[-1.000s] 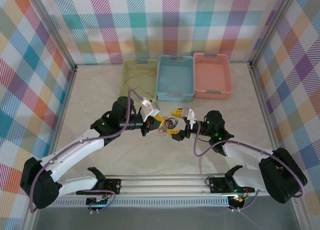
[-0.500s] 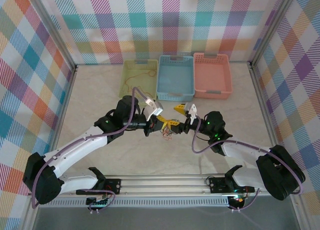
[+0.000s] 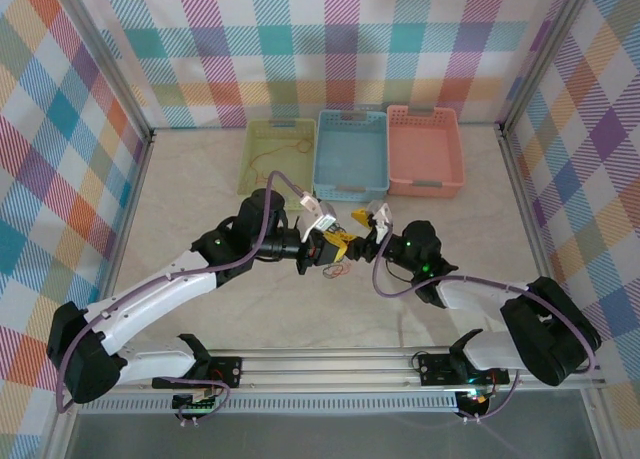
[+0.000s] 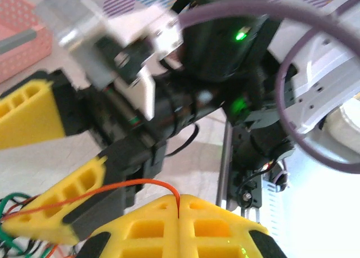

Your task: Untangle the cables

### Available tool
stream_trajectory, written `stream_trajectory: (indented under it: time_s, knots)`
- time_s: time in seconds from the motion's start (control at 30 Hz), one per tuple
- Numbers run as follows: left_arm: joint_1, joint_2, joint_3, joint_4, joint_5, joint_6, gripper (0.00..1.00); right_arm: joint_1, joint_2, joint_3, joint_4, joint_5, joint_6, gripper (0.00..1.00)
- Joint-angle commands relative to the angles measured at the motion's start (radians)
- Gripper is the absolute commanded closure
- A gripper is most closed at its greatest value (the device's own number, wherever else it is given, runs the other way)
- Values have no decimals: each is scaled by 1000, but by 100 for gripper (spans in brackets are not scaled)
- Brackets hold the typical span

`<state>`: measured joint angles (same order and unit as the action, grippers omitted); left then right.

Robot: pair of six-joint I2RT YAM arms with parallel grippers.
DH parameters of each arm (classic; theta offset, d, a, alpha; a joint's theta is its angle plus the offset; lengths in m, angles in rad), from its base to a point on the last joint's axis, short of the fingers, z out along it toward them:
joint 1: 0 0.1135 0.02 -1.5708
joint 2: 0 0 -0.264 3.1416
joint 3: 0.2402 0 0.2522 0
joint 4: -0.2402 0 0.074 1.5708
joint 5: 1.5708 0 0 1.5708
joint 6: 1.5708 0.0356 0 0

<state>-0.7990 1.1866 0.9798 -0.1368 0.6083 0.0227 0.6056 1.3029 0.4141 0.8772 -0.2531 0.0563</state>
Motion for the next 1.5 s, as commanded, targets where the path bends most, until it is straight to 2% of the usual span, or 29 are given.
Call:
stream_trajectory:
  time_s: [0.0, 0.4, 0.7, 0.93, 1.07, 1.47]
  knots:
    - [-25, -7, 62, 0, 62, -33, 100, 5, 26, 39, -18, 35, 11, 30]
    - [-27, -123, 212, -51, -22, -83, 100, 5, 91, 90, -121, 94, -7, 29]
    - [-26, -199, 257, -103, -92, -87, 100, 5, 119, 114, -183, 161, -4, 30]
    - [-26, -209, 261, -133, -181, -88, 100, 5, 104, 99, -143, 108, -1, 29]
    - [-25, -216, 259, -133, -190, -88, 100, 5, 104, 99, -141, 91, -6, 29]
    - [-25, -305, 394, -132, -185, -107, 100, -4, 118, 143, -317, 312, 6, 31]
